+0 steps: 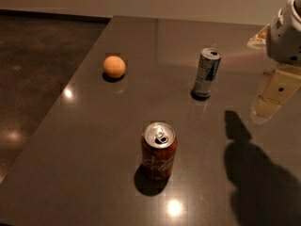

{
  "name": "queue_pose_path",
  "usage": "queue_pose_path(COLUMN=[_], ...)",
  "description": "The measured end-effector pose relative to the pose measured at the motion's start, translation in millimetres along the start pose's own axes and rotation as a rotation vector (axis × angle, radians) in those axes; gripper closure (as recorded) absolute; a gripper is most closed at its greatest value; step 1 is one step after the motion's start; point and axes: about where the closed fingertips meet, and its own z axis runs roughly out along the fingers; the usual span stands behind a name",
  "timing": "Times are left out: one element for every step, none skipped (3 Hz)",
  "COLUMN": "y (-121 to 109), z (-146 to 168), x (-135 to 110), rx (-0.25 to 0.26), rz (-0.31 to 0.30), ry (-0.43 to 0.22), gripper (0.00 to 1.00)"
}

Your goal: Move coke can near orange

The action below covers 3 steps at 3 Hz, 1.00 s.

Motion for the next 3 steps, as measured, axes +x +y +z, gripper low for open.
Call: queue_pose_path(y=[9, 22, 40], z=[5, 18, 32], x=[-5, -11, -25], rx=[-0.002, -0.016, -0.05], rz=[-0.008, 0.006, 0.028], ry=[-0.003, -0.03, -0.088], gripper=[0.0, 0.0, 0.0])
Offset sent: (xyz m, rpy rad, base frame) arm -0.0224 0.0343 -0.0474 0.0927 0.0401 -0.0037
